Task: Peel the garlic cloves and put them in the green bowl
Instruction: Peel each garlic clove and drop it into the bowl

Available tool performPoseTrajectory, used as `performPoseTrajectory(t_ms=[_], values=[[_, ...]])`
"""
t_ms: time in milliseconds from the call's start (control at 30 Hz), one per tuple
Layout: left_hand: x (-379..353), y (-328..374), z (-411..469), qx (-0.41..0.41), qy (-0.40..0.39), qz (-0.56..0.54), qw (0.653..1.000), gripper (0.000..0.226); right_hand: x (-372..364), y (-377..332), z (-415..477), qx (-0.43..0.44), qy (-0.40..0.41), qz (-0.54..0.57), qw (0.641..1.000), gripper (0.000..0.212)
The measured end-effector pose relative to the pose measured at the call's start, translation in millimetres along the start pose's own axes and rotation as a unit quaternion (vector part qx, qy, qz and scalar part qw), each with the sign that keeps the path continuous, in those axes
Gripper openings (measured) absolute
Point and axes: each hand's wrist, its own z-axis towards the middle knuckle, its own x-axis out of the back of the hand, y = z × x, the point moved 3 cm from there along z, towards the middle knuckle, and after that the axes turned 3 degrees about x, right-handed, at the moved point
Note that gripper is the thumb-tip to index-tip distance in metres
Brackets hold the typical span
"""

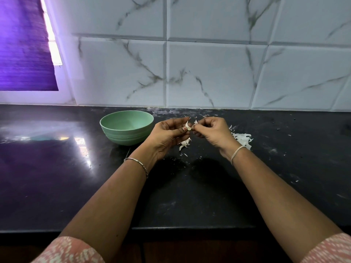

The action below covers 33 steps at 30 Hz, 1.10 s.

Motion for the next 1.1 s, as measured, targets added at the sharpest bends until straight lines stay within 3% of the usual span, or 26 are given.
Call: performPoseTrajectory(t_ms=[100, 433, 633, 833, 1100], values=[[1.2, 0.2, 0.5, 0.005, 0.012, -0.002, 1.000, 0.025, 0.8, 0.2, 0.0, 0.006, -0.007, -0.016, 1.000, 0.016], [0.6, -1.3, 0.4, 0.008, 0.018, 0.045, 0.999, 0.024, 0.9, -5.0, -1.6, 0.126, 0.008, -0.250, 0.960, 0.007], [0.4, -2.4, 1.8, 0.004, 0.028, 0.048, 0.998, 0.021, -0.9, -4.6, -1.4, 0.176, -0.004, -0.296, 0.939, 0.008], [-0.6, -0.8, 0.6, -0.015, 0.024, 0.033, 0.999, 0.021, -1.6, 4.0, 5.3, 0.101, 0.021, -0.212, 0.972, 0.010], [0.8, 0.2, 0.5, -0.020, 0.055, 0.027, 0.998, 0.017, -3.0, 11.0, 6.4, 0.027, -0.011, -0.088, 0.996, 0.016]])
